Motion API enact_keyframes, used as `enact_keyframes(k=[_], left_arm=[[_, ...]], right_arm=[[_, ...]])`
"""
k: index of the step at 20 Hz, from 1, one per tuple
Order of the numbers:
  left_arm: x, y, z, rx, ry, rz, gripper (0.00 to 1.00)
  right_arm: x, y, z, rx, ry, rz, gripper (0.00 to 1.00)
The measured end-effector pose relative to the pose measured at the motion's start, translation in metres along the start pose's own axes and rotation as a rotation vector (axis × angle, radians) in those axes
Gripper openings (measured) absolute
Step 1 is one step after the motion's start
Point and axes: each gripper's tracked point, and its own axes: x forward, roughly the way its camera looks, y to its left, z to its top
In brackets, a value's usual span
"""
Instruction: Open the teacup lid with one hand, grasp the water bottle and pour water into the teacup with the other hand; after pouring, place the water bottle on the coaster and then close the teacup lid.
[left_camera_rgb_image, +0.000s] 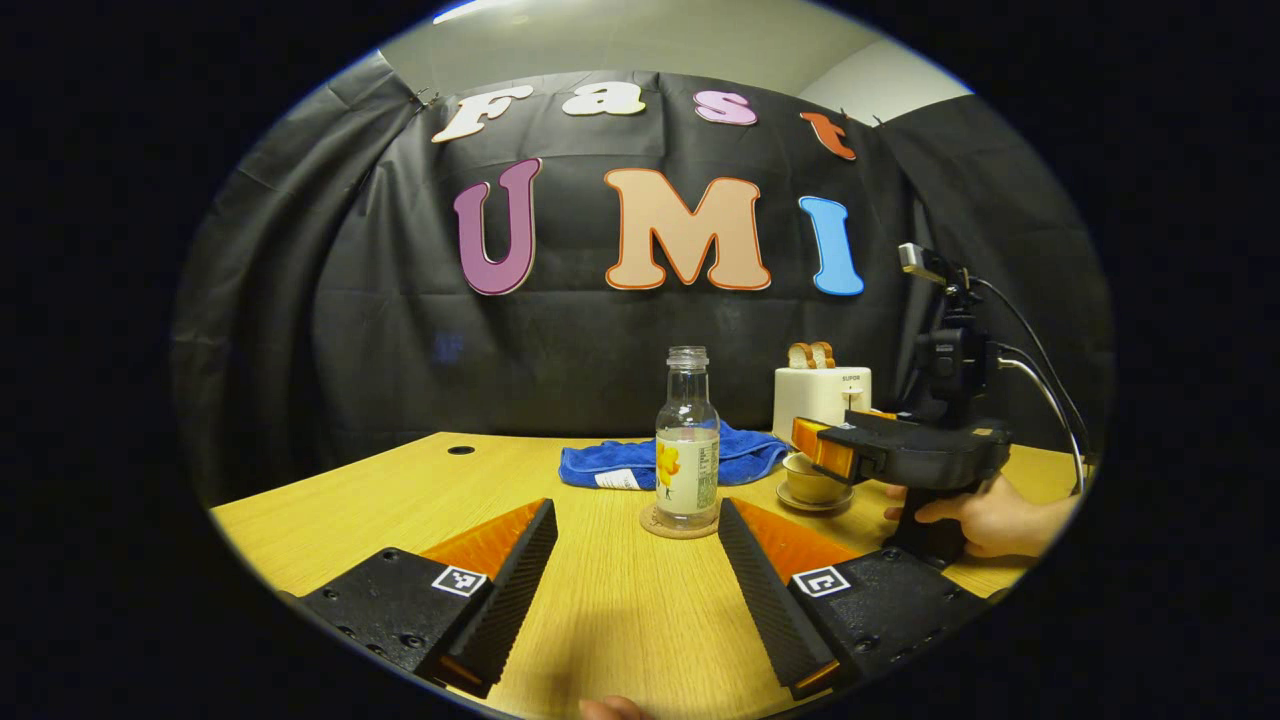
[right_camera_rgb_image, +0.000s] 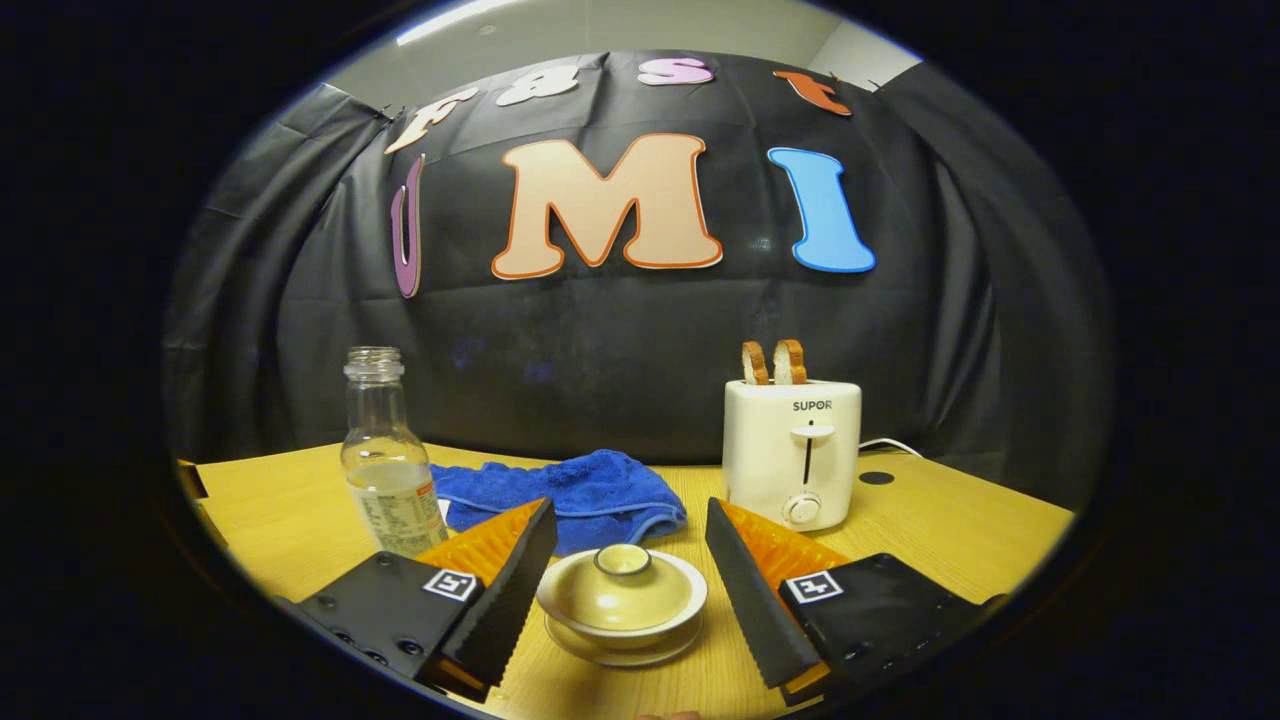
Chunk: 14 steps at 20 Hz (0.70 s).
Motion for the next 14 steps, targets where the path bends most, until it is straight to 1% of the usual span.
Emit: enact_keyframes(k=[1, 2, 3, 5, 6, 7, 9, 10, 11, 13, 14], left_arm=[[0.000, -0.001, 0.001, 0.000, -0.001, 0.001, 0.94], [0.000, -0.001, 0.000, 0.000, 0.000, 0.005, 0.95], [-0.001, -0.002, 0.000, 0.000, 0.000, 0.007, 0.95], [-0.001, -0.004, 0.001, 0.000, -0.001, 0.008, 0.95], [-0.002, -0.005, 0.000, 0.000, -0.001, 0.009, 0.94], [-0.003, -0.006, 0.001, 0.000, -0.001, 0.010, 0.95], [-0.005, -0.010, 0.001, 0.000, -0.001, 0.013, 0.95], [-0.006, -0.014, 0.001, 0.001, -0.002, 0.011, 0.95], [-0.008, -0.017, 0.001, 0.000, 0.001, 0.011, 0.94], [-0.013, -0.024, 0.001, 0.000, 0.000, 0.010, 0.95], [-0.016, -0.026, 0.001, 0.001, -0.002, 0.011, 0.94]], right_arm=[[-0.012, 0.000, 0.000, 0.001, -0.001, -0.005, 0.95], [-0.024, 0.001, 0.001, 0.001, -0.001, -0.005, 0.90], [-0.037, 0.001, 0.002, 0.000, -0.003, -0.010, 0.95], [-0.062, 0.000, 0.003, 0.002, -0.007, -0.019, 0.95], [-0.073, 0.001, 0.003, 0.001, -0.005, -0.022, 0.90], [-0.084, 0.001, 0.004, 0.002, -0.007, -0.028, 0.94], [-0.103, 0.000, 0.005, 0.002, -0.011, -0.047, 0.95], [-0.112, 0.001, 0.004, 0.002, -0.009, -0.043, 0.95], [-0.122, 0.003, 0.004, 0.001, -0.008, -0.041, 0.89], [-0.140, 0.003, 0.006, 0.002, -0.010, -0.039, 0.90], [-0.149, 0.004, 0.006, 0.002, -0.010, -0.037, 0.95]])
